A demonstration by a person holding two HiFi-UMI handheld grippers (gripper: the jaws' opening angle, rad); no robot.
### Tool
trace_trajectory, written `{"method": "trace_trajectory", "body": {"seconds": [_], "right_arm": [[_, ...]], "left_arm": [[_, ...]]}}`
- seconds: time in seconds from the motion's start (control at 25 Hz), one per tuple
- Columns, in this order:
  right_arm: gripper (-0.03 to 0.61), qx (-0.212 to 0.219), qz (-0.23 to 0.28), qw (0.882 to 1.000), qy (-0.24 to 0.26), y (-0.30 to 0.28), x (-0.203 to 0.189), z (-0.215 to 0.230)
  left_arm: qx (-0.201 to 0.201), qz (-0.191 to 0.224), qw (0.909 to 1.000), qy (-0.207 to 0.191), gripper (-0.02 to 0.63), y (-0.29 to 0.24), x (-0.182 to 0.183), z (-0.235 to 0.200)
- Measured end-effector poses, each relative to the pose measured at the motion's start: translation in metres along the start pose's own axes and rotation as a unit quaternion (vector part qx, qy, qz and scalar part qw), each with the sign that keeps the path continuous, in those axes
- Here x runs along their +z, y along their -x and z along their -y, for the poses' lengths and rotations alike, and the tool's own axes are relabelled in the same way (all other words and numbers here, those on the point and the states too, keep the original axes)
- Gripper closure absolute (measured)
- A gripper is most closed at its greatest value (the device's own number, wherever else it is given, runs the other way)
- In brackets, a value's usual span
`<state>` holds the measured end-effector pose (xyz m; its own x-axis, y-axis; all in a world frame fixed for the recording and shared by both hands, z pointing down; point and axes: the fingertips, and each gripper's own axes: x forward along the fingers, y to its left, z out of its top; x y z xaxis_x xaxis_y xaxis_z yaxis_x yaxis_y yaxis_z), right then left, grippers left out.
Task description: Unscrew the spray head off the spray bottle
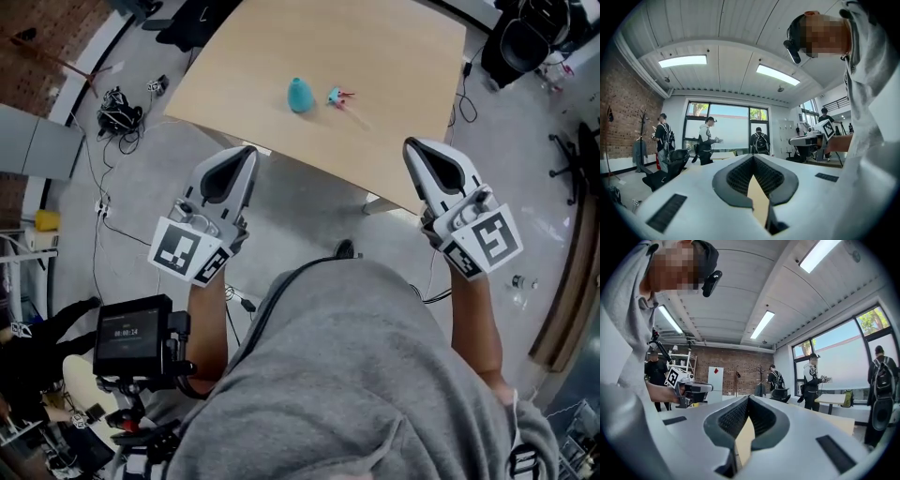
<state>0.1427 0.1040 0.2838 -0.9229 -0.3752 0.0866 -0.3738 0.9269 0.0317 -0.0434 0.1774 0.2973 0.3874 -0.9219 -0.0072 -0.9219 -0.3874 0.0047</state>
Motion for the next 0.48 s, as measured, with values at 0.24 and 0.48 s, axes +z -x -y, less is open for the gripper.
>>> {"method": "trace_trajectory", "body": {"seconds": [0.24,0.48], "right_arm": [[0.574,-0.011,0.002,1.0,-0.01,-0.003,0.008,0.014],[0.574,0.0,0.002,1.0,-0.023,-0.009,0.004,0.007]], "left_arm": [[-0.005,-0.011,0.9999,-0.011,0.611,-0.008,0.0,0.002],[0.0,-0.027,0.9995,-0.013,0.611,-0.002,-0.003,0.0]]}}
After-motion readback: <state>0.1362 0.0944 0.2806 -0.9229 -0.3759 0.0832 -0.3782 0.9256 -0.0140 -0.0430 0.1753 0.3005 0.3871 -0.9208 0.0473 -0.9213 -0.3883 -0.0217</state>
